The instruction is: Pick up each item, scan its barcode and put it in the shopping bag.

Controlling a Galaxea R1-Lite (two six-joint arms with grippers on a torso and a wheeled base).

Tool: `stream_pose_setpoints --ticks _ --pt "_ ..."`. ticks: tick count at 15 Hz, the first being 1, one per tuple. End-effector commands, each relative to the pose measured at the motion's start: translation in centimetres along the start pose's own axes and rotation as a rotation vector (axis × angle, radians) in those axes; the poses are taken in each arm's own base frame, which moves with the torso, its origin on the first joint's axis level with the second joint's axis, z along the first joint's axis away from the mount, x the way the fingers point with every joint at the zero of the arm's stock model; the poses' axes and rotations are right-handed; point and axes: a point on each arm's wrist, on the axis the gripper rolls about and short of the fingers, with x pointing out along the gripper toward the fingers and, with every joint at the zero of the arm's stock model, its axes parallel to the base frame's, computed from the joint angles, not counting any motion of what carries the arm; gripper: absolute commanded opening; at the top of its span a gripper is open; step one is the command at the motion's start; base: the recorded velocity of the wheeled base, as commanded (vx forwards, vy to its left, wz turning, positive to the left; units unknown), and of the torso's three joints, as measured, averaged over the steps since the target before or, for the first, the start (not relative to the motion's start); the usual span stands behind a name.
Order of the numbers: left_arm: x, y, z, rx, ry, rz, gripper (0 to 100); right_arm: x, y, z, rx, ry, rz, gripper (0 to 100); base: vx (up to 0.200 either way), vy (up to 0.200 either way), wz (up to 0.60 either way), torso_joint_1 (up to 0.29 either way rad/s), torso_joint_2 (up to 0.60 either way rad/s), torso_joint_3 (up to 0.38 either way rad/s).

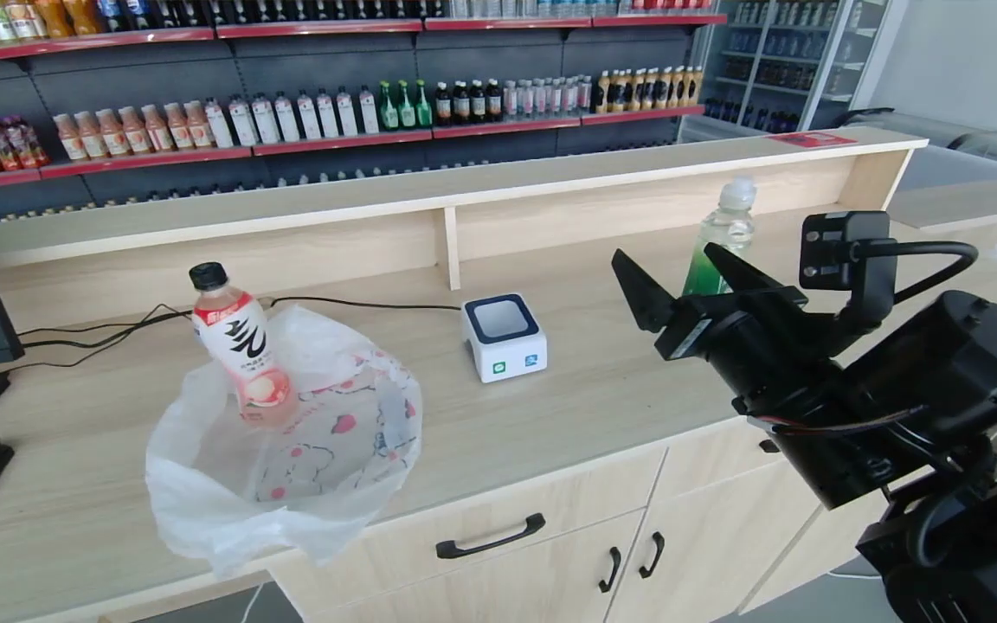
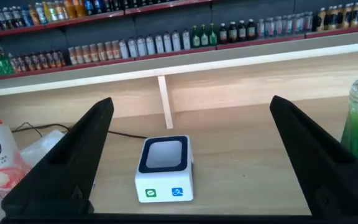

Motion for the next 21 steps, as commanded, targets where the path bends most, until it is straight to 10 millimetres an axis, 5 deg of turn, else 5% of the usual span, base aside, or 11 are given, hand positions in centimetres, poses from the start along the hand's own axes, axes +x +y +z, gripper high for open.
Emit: stream_pose_setpoints --ticks 1,11,14,18,21 --pt "0.0 0.0 0.0 -0.001 -0.001 0.0 100 0.0 0.0 0.0 0.0 -0.001 0.0 100 0.0 -0.2 0.0 -0.007 0.0 0.002" --pt "0.0 0.0 0.0 -0.001 -0.001 0.0 100 0.2 0.0 0.3 -0.003 -0.014 -0.003 100 0.0 -0.2 0.0 0.002 0.0 0.003" --pt "0.0 0.0 0.0 -0.002 0.001 0.0 100 0.1 0.0 -0.1 -0.006 0.001 -0.001 100 0.0 -0.2 0.6 0.001 0.0 0.004" --pt "0.0 0.0 0.0 -0.002 0.001 0.0 100 -3.7 -0.9 -2.4 -0.054 0.164 0.002 100 0.0 -0.2 0.15 0.002 0.0 0.002" --pt "0.0 0.0 0.0 -0.002 -0.001 0.0 100 -3.7 -0.7 -2.5 -0.053 0.168 0.011 100 0.0 -0.2 0.0 0.001 0.0 0.002"
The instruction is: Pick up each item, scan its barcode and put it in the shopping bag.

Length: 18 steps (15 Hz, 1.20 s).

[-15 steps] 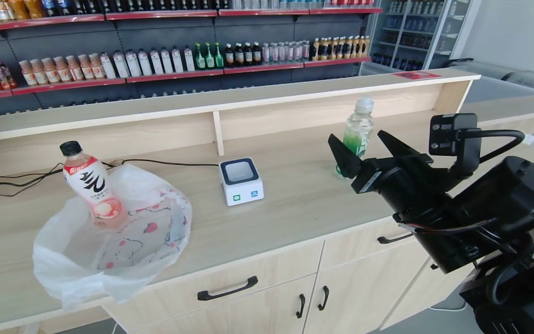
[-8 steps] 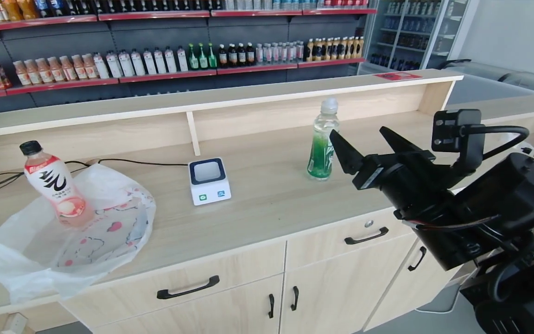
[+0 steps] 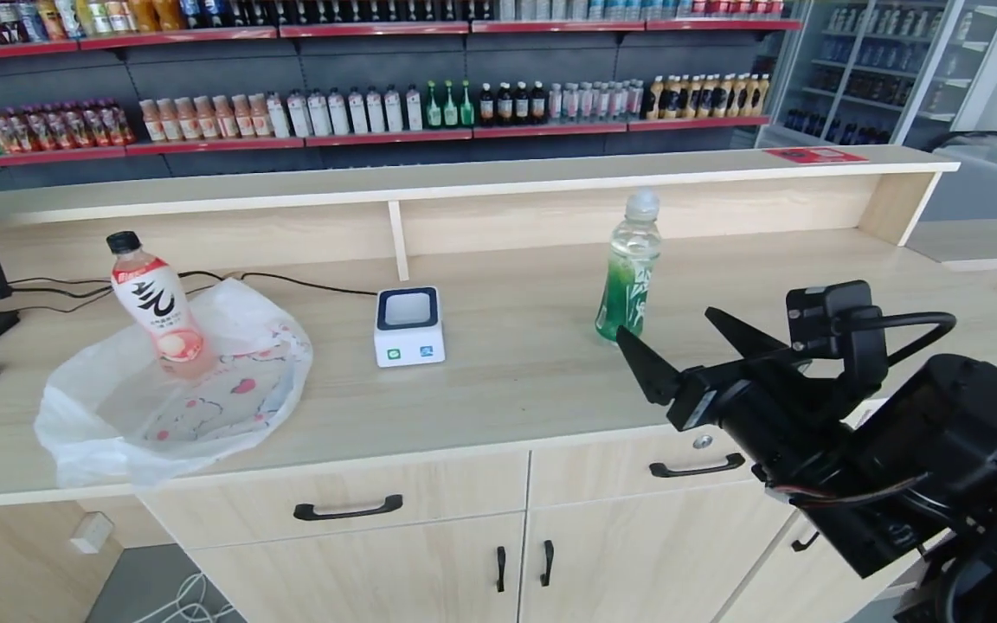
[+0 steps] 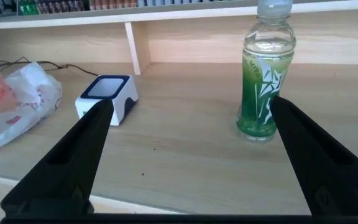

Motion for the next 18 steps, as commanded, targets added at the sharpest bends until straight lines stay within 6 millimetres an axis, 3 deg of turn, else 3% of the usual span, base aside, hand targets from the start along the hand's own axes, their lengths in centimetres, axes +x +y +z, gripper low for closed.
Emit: stream_pose_setpoints --ticks 1,6,15,18 --pt "0.0 0.0 0.0 0.0 0.001 0.0 100 -0.7 0.2 -0.5 -0.006 0.028 0.013 100 0.0 -0.2 0.0 0.007 0.0 -0.002" --pt "0.0 0.0 0.0 0.001 -0.001 0.0 100 -0.7 0.2 -0.8 -0.007 0.041 0.015 100 0.0 -0.2 0.0 0.0 0.0 0.001" --pt "0.0 0.0 0.0 0.004 -0.001 0.0 100 -0.7 0.8 -1.3 -0.008 0.058 0.035 100 0.2 0.0 0.0 0.005 0.0 0.004" --pt "0.0 0.0 0.0 0.004 -0.001 0.0 100 -1.2 0.7 -2.0 -0.018 0.092 0.035 100 0.0 0.0 0.0 0.0 0.0 0.0"
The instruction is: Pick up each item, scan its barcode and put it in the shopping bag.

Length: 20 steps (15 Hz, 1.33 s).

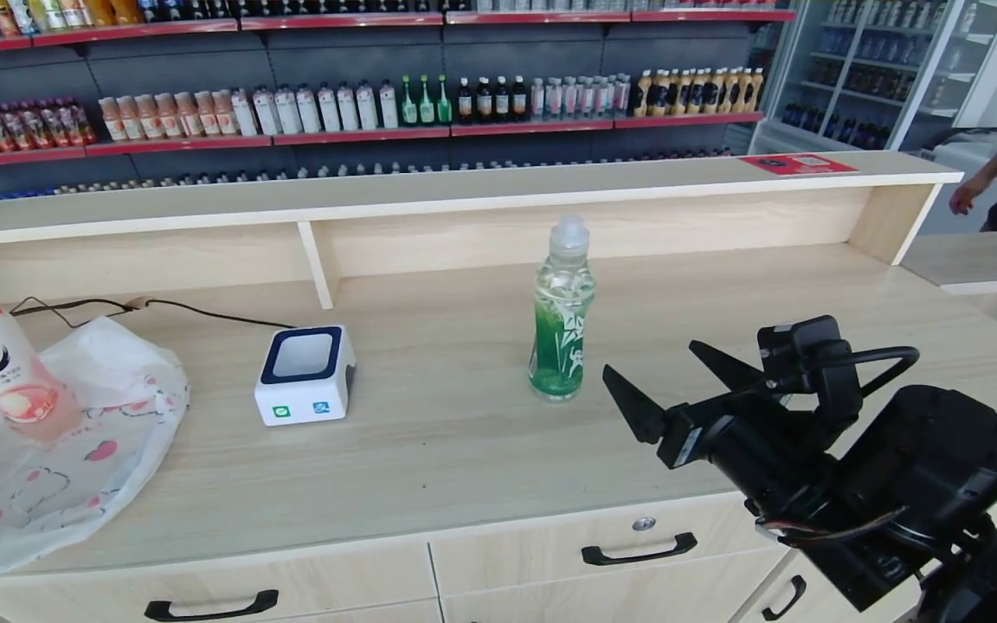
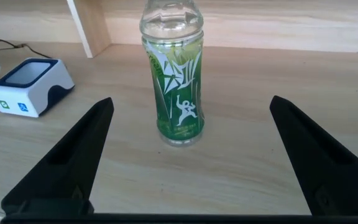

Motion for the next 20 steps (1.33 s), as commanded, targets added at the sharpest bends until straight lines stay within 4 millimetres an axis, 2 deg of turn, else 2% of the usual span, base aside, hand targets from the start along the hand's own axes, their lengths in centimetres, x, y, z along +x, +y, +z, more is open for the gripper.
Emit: stream_pose_setpoints --ticks 1,2,4,7,8,11,20 --pt "0.0 0.0 0.0 -0.002 0.0 0.0 100 0.0 0.1 -0.6 -0.005 0.02 0.003 100 0.0 0.0 0.0 0.0 0.0 0.0" --pt "0.0 0.0 0.0 0.0 -0.001 0.0 100 0.2 0.2 -0.9 -0.008 0.03 0.006 100 0.0 0.0 0.0 0.0 0.0 0.0" --pt "0.0 0.0 0.0 0.0 -0.001 0.0 100 1.8 1.1 -1.0 0.002 0.002 0.021 100 0.0 0.0 0.0 0.0 0.0 0.0" --pt "0.0 0.0 0.0 0.0 -0.001 0.0 100 2.7 2.7 -2.3 -0.001 0.029 0.061 100 0.0 0.0 0.0 0.0 0.0 0.0" --pt "0.0 0.0 0.0 0.0 0.0 0.0 100 3.7 3.0 -2.5 0.002 0.014 0.061 100 0.0 0.0 0.0 0.0 0.0 0.0" --pt "0.0 0.0 0.0 0.001 -0.001 0.0 100 5.3 3.0 -3.9 -0.004 0.028 0.044 100 0.0 0.0 0.0 0.0 0.0 0.0" --pt "0.0 0.0 0.1 0.03 -0.007 0.0 100 9.3 2.5 -5.0 0.005 -0.028 -0.001 100 0.0 0.0 0.0 0.0 0.0 0.0"
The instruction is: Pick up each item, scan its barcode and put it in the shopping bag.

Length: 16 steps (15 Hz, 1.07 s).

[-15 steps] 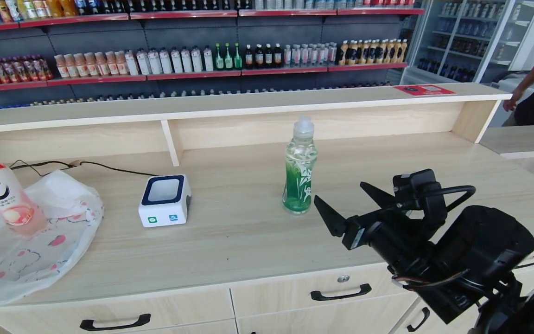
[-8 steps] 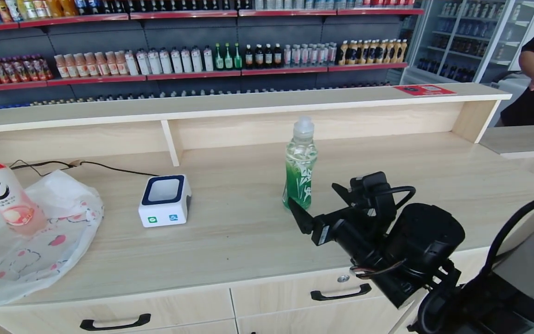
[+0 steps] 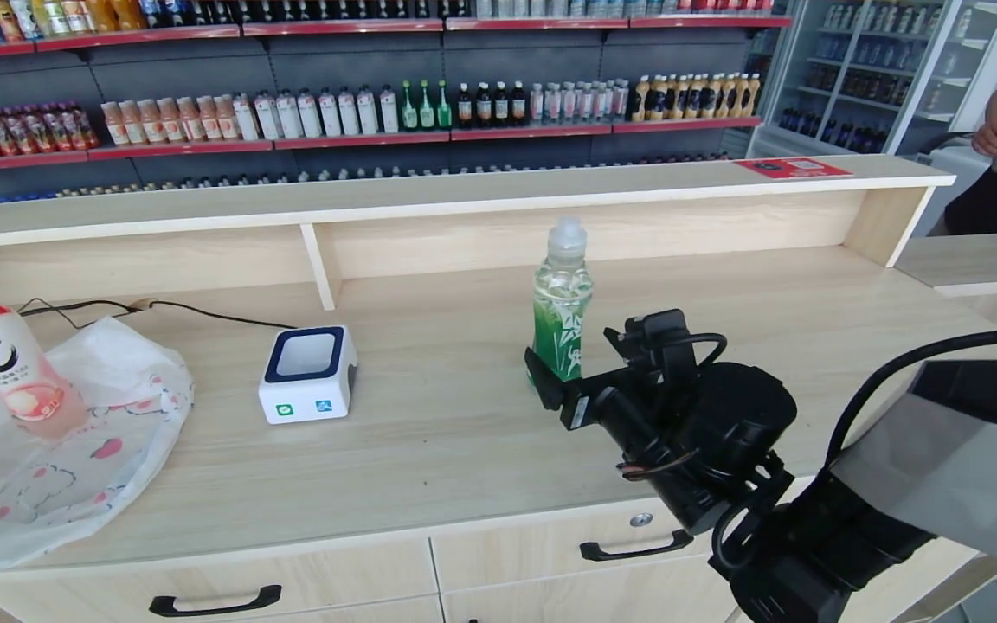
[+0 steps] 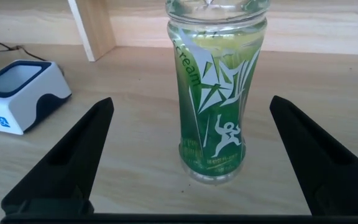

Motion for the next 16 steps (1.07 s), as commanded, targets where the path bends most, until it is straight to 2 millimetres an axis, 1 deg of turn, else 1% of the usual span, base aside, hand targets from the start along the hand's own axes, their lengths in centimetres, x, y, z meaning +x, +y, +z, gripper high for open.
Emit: stream_pose_setpoints --ticks 1,4,7,10,11,12,16 --pt "0.0 0.0 0.0 0.005 0.001 0.001 100 0.8 -0.1 -0.9 -0.004 0.008 -0.008 100 0.0 0.0 0.0 0.0 0.0 0.0" --pt "0.0 0.0 0.0 0.003 0.001 0.001 100 2.0 -0.9 -0.8 -0.001 -0.024 -0.036 100 0.0 0.0 0.0 0.0 0.0 0.0" --pt "0.0 0.0 0.0 0.005 0.001 0.001 100 2.5 -1.6 -1.2 -0.004 -0.028 -0.056 100 0.0 0.0 0.0 0.0 0.0 0.0" --pt "0.0 0.0 0.0 0.005 0.001 0.001 100 3.6 -1.3 -2.0 -0.006 -0.037 -0.054 100 0.0 0.0 0.0 0.0 0.0 0.0" --pt "0.0 0.0 0.0 0.005 0.001 0.001 100 3.6 -1.3 -2.0 -0.006 -0.037 -0.054 100 0.0 0.0 0.0 0.0 0.0 0.0" --pt "0.0 0.0 0.0 0.005 0.001 0.001 100 4.2 -1.2 -2.4 -0.004 -0.046 -0.055 100 0.0 0.0 0.0 0.0 0.0 0.0" --pt "0.0 0.0 0.0 0.005 0.001 -0.001 100 4.9 -1.0 -2.9 -0.002 -0.056 -0.055 100 0.0 0.0 0.0 0.0 0.0 0.0"
